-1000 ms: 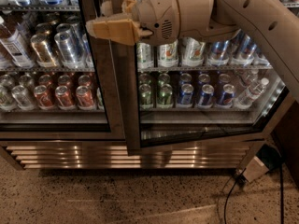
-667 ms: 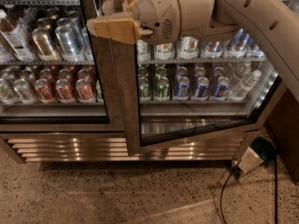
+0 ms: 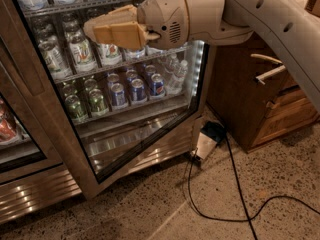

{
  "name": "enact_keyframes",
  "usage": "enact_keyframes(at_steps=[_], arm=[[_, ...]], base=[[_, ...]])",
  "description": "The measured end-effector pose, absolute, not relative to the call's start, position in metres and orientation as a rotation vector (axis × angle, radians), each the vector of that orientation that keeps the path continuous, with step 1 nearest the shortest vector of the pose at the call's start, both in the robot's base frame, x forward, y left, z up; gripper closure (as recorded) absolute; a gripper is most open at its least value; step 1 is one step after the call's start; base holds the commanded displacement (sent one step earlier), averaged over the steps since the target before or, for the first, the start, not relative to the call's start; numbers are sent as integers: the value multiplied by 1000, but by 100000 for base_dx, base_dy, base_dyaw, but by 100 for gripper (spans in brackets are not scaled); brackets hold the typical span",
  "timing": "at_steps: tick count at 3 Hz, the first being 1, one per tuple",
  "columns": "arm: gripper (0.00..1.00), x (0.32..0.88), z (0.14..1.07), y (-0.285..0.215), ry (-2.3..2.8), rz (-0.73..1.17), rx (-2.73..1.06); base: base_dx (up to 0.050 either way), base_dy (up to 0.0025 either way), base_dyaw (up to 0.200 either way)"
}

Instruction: Open right fridge door

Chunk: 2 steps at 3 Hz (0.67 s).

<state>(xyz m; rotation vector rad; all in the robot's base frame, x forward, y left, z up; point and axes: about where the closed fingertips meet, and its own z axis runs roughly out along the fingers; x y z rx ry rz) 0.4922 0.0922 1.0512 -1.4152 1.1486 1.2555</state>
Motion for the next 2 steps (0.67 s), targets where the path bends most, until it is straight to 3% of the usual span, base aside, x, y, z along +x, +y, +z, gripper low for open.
enact_keyframes(at_steps=[2], arm=[[100, 485, 1019, 91, 1177, 1288, -1380]], base=[[0, 0, 0]])
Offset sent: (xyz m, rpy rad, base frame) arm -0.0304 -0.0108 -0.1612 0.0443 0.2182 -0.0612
